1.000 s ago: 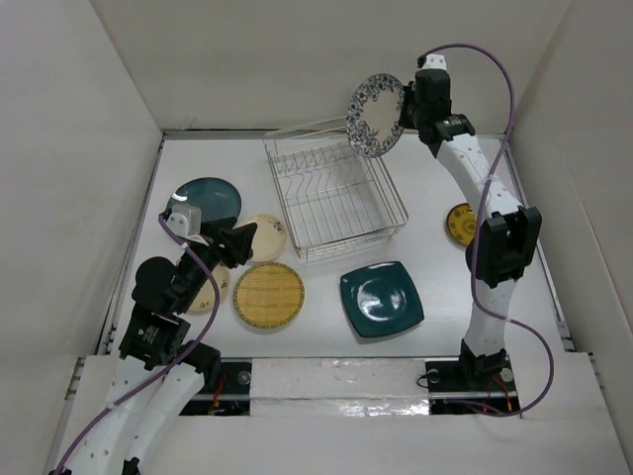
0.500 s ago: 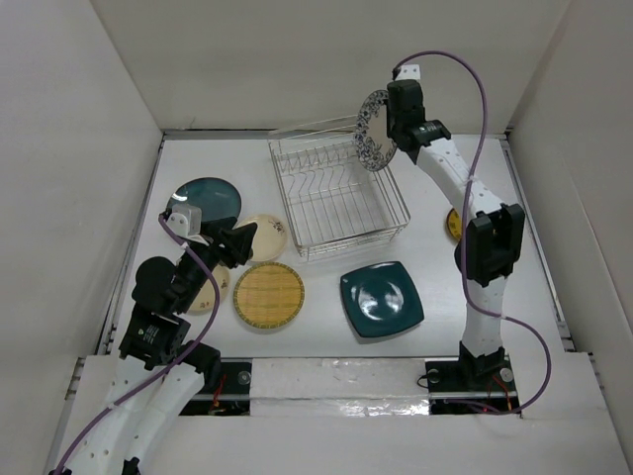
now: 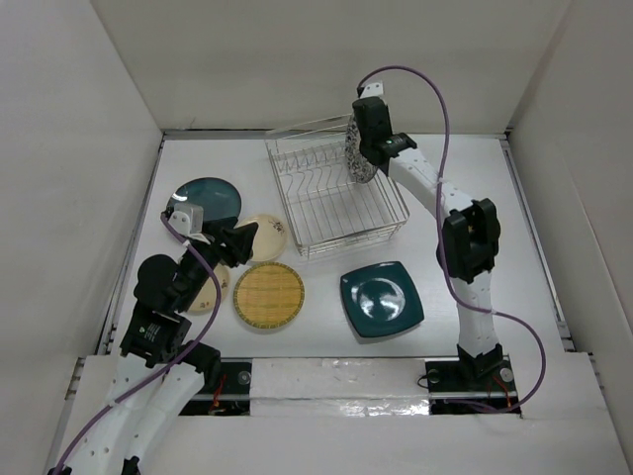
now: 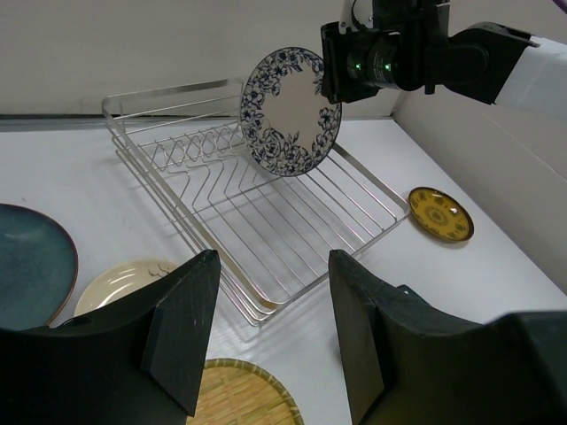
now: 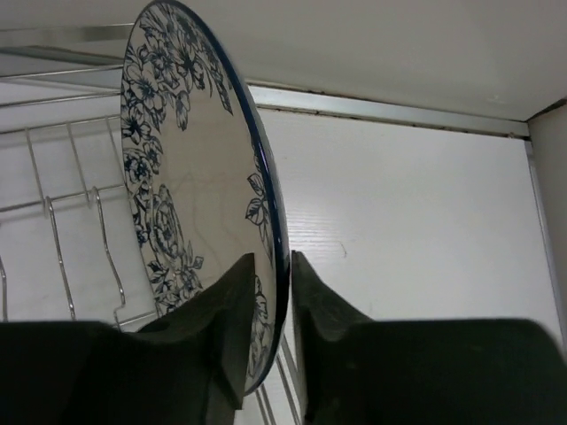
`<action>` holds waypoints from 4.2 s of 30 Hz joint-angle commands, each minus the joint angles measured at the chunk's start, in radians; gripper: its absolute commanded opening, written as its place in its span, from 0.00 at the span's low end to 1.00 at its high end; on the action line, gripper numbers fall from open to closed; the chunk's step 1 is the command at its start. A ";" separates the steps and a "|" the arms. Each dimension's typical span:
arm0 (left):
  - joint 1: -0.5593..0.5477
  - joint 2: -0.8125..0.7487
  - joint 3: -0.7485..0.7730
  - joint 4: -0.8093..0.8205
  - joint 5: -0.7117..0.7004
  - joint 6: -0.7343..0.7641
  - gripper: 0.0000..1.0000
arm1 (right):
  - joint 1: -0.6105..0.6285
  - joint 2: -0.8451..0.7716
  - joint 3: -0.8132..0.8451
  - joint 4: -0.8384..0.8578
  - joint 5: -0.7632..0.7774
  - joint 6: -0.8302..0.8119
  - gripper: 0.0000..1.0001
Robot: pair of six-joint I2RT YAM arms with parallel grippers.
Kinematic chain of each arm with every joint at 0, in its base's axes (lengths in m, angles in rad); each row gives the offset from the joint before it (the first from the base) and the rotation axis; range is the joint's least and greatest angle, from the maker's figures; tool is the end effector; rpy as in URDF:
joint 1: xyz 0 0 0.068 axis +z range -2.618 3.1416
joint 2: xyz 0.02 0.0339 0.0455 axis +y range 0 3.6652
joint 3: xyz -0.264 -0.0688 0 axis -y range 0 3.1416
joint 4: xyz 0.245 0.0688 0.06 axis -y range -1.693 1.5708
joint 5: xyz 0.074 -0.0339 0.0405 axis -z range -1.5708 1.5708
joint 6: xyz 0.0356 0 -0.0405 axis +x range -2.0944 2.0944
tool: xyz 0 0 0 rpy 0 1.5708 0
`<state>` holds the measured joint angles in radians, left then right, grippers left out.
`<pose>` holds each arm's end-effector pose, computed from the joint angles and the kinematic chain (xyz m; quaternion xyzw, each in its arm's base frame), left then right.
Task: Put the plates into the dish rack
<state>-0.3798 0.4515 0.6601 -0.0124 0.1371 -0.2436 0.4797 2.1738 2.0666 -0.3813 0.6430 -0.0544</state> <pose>0.1068 -0.0479 0.3594 0.0959 0.6279 -0.2779 0.7207 0.4625 0.2165 0.3163 -0.0576 0.8273 -0.1616 0.5349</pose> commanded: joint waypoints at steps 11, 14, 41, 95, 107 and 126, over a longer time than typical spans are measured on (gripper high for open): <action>-0.005 0.003 -0.013 0.045 -0.002 0.009 0.49 | -0.148 -0.404 -0.327 0.228 -0.348 0.316 0.71; -0.005 -0.010 -0.011 0.043 0.001 0.006 0.45 | -0.283 -0.586 -0.619 0.461 -0.396 0.519 0.08; -0.018 -0.074 -0.008 0.032 -0.014 0.007 0.45 | -0.960 -0.683 -1.459 0.654 -0.801 0.943 0.50; -0.018 -0.014 -0.008 0.032 -0.016 0.003 0.46 | 0.146 0.122 0.345 -0.081 0.371 -0.059 0.00; -0.018 0.001 -0.010 0.032 -0.021 0.003 0.46 | 0.128 0.198 0.306 -0.042 0.389 -0.099 0.00; -0.018 0.003 -0.011 0.032 -0.030 0.004 0.46 | 0.138 0.040 0.124 0.008 0.180 0.031 0.51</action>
<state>-0.3920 0.4515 0.6601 -0.0200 0.1177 -0.2436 0.6224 2.3661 2.2124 -0.4362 0.9016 -0.0826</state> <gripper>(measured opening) 0.458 0.489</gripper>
